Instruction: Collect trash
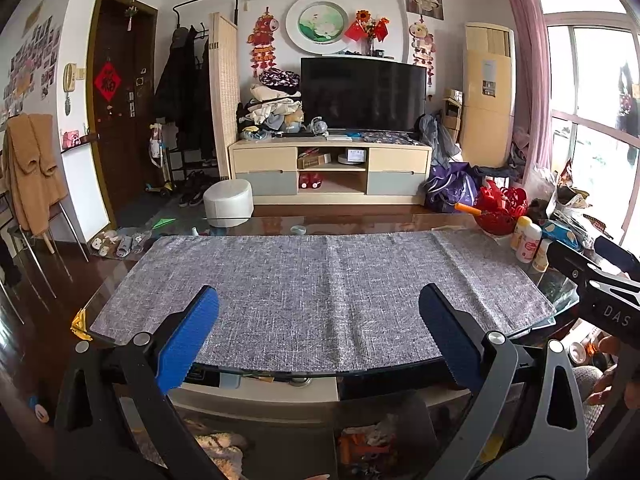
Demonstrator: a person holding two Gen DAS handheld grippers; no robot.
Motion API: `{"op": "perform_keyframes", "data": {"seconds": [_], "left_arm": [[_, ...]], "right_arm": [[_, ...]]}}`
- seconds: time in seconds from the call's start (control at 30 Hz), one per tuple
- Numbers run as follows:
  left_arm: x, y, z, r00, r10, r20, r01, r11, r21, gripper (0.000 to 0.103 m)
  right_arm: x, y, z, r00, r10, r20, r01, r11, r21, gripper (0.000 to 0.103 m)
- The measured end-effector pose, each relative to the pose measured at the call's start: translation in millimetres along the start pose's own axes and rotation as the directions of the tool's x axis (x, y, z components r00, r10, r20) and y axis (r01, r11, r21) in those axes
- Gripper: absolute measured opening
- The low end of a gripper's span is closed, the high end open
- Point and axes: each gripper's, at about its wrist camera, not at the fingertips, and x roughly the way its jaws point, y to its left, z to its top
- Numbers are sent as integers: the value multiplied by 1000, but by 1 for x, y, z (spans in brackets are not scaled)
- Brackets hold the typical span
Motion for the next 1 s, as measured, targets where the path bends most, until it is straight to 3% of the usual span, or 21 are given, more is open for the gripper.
{"op": "perform_keyframes", "data": {"seconds": [1.0], "left_arm": [[1, 5, 4, 1000, -8, 2, 8, 1000, 5, 95]], "right_arm": [[2, 10, 0, 1000, 6, -12, -6, 1000, 0, 100]]}}
